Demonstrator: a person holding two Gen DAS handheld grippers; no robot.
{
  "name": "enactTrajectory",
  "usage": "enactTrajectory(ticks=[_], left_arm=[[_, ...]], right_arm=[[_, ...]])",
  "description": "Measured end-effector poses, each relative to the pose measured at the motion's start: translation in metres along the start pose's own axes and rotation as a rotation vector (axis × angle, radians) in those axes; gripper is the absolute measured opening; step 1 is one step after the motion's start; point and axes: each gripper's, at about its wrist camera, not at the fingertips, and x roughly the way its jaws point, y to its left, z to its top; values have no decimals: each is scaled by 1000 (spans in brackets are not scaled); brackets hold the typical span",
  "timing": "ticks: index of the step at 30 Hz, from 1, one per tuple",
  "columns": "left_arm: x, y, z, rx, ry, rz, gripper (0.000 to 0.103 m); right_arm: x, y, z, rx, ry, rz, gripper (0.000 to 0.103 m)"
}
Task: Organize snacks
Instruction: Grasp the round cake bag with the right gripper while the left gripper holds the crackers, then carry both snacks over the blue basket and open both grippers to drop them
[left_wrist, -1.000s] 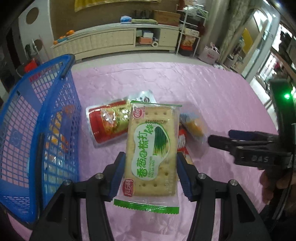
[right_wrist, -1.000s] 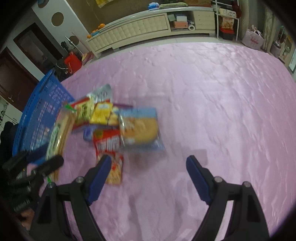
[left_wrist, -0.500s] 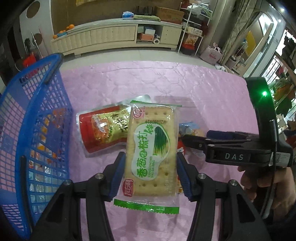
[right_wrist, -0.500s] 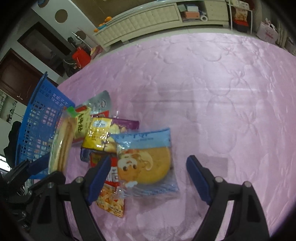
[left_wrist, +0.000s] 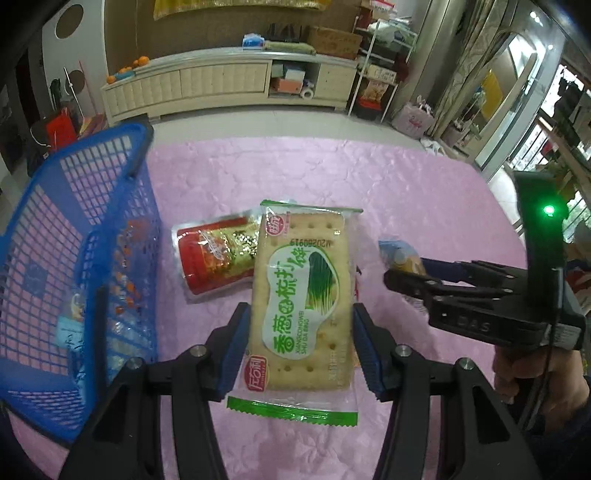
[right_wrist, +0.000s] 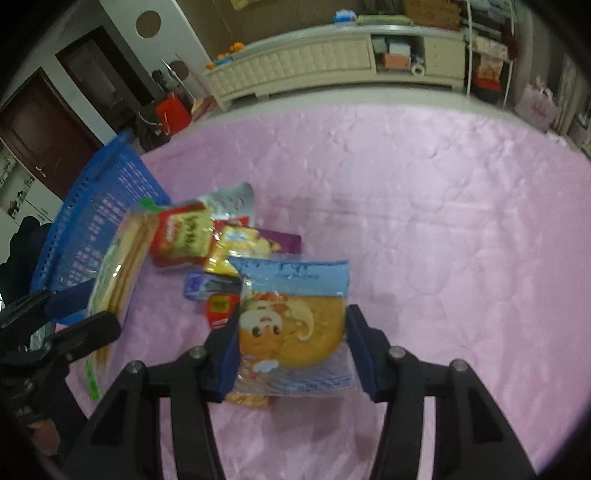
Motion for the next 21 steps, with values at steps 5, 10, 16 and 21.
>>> enactTrajectory(ticks=[5,10,16,21], left_arm=[[-35,0,-2,2,-58,-16,52],[-79,6,-5,1,-123,-30,52],[-117,33,-6,-2,-177,-21,52],[-144,72,-11,-9,-207,25,52]], right_arm=[[-46,22,-3,-28,-63,-2,57],[-82,55,1,-63,-135,-4,57],[-103,101,3,-129,-176,7,57],[-100,139,10,-170,-178,42,57]])
